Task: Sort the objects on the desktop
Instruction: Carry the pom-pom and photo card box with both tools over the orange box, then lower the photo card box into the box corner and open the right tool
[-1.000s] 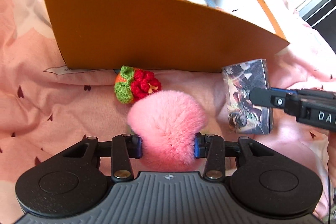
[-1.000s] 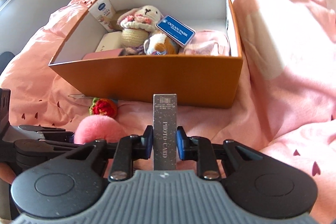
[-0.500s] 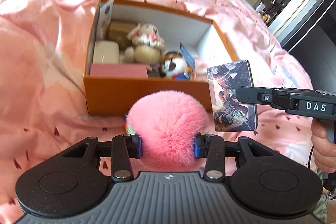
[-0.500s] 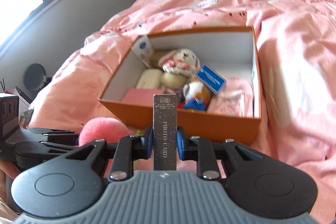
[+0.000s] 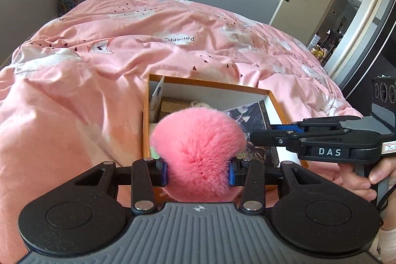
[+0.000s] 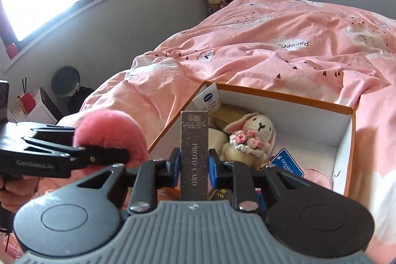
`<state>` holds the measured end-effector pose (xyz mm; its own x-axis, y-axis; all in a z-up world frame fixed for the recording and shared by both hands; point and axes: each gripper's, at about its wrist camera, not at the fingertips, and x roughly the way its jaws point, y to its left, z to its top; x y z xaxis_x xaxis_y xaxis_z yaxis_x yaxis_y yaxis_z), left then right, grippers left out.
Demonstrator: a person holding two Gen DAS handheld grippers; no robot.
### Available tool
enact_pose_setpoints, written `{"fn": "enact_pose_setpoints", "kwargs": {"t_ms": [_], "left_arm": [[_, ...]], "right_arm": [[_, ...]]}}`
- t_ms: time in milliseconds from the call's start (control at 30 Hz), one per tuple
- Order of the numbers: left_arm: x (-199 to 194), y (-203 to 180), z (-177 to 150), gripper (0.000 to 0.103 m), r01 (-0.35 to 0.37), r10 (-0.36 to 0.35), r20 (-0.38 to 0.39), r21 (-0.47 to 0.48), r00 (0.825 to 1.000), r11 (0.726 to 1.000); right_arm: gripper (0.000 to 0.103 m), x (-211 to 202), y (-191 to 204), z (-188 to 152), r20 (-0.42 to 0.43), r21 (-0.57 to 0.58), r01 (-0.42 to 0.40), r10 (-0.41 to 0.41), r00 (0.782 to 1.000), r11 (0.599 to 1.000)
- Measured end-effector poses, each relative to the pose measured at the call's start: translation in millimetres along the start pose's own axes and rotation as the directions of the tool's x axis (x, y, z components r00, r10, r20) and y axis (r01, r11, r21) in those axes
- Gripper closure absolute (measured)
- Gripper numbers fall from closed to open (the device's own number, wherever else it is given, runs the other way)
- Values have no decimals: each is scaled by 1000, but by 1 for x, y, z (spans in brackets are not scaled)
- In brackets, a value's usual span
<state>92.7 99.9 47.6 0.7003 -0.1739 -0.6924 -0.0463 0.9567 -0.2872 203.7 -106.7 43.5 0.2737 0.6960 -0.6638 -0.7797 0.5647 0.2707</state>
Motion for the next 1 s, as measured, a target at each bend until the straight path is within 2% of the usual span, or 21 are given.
{"fn": "enact_pose_setpoints", "kwargs": {"t_ms": [67,200,300,400,500,700,1000], "left_arm": [[4,6,6,56,-21,21,7,-5,1000,1000],[15,21,17,56,-48,49,13,-26,999,998],[22,29,24,56,-60,60,14,-32,998,998],[28,35,31,56,-67,67,13,-30,998,997],[36,40,35,56,-74,75,6,-27,997,997],[50,48,39,56,-79,79,-19,-27,997,996],[62,55,40,56,-86,84,-43,-38,996,996]], "right_arm": [[78,20,-6,6,-22,34,8,-7,1000,999],[78,56,-20,13,-54,179,-44,54,997,983],[78,81,-26,17,-62,253,-37,54,997,967],[78,106,-36,19,-68,344,-23,49,996,939],[78,123,-46,18,-69,428,-46,83,994,903],[78,143,-50,20,-49,476,-81,118,992,876],[78,163,-61,14,-93,530,-121,200,975,839]]}}
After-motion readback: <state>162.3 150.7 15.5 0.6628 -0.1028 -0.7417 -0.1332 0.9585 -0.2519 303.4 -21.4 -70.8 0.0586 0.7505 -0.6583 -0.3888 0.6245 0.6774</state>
